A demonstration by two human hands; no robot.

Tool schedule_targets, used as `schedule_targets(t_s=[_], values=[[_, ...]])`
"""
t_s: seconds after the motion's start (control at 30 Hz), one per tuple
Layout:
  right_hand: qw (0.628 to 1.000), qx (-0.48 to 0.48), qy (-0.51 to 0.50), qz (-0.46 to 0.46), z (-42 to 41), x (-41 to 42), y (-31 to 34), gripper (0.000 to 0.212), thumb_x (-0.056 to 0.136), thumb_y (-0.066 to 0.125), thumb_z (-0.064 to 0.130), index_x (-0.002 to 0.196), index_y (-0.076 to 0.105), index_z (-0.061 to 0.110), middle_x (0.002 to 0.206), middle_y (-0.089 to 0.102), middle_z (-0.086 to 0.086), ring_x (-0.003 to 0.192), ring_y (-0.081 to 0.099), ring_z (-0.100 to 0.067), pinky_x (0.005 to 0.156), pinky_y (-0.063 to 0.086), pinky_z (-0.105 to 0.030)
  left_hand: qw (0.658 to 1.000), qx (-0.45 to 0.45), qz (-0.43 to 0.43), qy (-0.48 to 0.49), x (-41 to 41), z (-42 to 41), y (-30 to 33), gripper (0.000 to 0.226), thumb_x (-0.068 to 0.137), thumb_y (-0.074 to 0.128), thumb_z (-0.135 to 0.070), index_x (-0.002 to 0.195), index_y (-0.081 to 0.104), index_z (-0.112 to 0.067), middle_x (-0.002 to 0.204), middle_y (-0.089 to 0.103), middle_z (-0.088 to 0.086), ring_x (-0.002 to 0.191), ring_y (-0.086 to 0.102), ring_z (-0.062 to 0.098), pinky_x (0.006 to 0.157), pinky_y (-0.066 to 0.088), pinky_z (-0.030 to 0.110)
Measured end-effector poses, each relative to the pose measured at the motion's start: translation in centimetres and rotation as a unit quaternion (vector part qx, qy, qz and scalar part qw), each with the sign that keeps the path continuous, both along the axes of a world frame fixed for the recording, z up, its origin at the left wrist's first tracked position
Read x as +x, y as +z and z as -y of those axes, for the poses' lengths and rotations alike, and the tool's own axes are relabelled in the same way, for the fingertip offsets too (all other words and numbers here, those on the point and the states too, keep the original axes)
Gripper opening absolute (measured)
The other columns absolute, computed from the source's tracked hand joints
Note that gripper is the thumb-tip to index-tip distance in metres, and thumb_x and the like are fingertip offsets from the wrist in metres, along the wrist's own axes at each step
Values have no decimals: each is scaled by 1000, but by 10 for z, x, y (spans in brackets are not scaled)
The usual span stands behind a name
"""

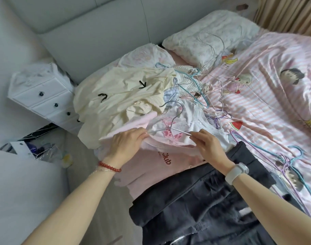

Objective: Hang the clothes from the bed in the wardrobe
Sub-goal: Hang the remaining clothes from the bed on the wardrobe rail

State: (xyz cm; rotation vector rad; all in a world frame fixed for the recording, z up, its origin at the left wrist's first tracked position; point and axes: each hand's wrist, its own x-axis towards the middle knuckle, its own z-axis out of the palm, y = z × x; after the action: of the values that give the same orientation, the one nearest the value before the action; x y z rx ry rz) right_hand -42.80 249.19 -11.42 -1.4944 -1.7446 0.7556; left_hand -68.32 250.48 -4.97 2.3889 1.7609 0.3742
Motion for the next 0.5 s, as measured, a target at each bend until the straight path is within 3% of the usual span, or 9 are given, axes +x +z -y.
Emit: schedule_targets(t_s=[0.1, 0.17, 0.27, 0.37, 0.5], values=[[998, 33, 26, 35, -6, -29, 9, 22, 86, 60, 8, 106, 69, 9, 77, 55, -7, 69, 54, -26, 57, 38, -33, 989, -25, 72, 126, -15, 58, 2, 19, 91, 51, -35, 86, 65, -24, 78, 69, -2, 73, 59, 27, 58, 35, 30], [995, 57, 77, 39, -1, -57, 15, 21, 85, 62, 6, 104, 69, 8, 76, 54, -8, 70, 55, -29, 62, 45, -45, 972, -56, 116, 198, -28, 93, 3, 18, 92, 51, -31, 89, 67, -23, 86, 71, -2, 80, 61, 24, 64, 40, 32], [986, 67, 144, 47, 18, -103, 23, 19, 84, 62, 7, 101, 71, 10, 77, 58, -11, 73, 58, -32, 71, 47, -52, 940, -81, 185, 276, -57, 148, 5, 17, 92, 53, -21, 93, 69, -14, 90, 69, 1, 84, 60, 21, 68, 40, 27], [970, 90, 214, 76, 50, -139, 30, 17, 84, 63, 7, 98, 72, 11, 74, 59, -12, 68, 58, -33, 69, 47, -53, 913, -81, 245, 316, -78, 209, 9, 15, 91, 56, -15, 92, 69, -8, 84, 67, 0, 77, 57, 14, 59, 34, 11], [951, 119, 273, 84, 105, -169, 44, 18, 82, 61, 8, 97, 72, 10, 71, 57, -10, 64, 59, -29, 67, 45, -44, 893, -74, 281, 344, -96, 285, 15, 14, 90, 56, -13, 86, 68, -8, 70, 61, -6, 66, 51, 4, 60, 35, 13]])
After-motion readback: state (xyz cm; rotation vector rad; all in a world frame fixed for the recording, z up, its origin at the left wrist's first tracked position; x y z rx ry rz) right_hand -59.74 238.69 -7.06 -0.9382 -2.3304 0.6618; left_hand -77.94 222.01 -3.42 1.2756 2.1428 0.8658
